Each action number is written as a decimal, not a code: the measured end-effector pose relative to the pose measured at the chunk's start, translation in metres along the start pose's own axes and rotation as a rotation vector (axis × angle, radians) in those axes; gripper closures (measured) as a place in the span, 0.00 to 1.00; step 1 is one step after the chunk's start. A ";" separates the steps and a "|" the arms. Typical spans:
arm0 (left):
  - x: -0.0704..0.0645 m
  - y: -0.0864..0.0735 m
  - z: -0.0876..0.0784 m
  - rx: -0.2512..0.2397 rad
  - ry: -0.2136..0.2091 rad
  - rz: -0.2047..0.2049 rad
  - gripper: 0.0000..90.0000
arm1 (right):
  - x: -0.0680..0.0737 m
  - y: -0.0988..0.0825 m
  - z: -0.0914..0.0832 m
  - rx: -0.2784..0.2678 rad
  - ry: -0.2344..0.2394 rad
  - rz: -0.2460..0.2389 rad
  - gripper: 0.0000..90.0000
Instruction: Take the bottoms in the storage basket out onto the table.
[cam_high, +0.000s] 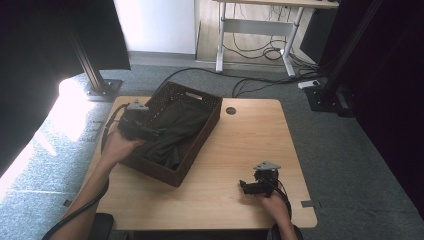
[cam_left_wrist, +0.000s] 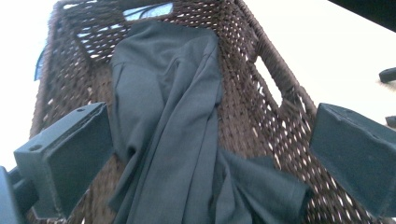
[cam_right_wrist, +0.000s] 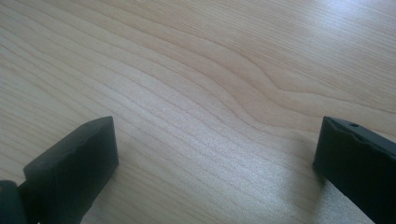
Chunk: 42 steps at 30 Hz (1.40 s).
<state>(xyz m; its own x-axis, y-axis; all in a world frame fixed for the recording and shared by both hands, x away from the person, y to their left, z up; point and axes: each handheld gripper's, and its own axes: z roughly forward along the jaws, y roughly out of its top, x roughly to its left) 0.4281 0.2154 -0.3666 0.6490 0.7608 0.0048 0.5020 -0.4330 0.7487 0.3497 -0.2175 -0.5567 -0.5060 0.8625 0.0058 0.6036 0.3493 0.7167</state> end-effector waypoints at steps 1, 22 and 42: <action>0.000 0.003 0.004 0.008 -0.003 0.008 0.00 | 0.000 0.000 0.000 0.000 0.000 -0.001 0.00; 0.035 0.015 0.118 0.198 0.023 0.027 0.00 | 0.000 0.000 0.000 0.000 0.001 0.001 0.00; 0.050 -0.005 0.174 0.414 -0.003 -0.018 0.00 | 0.000 0.000 0.000 0.001 0.001 0.000 0.00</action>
<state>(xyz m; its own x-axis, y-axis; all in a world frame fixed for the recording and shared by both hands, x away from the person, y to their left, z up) 0.5571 0.1714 -0.4858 0.6393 0.7689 -0.0089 0.7005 -0.5776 0.4191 0.3496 -0.2175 -0.5567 -0.5067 0.8621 0.0060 0.6037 0.3498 0.7164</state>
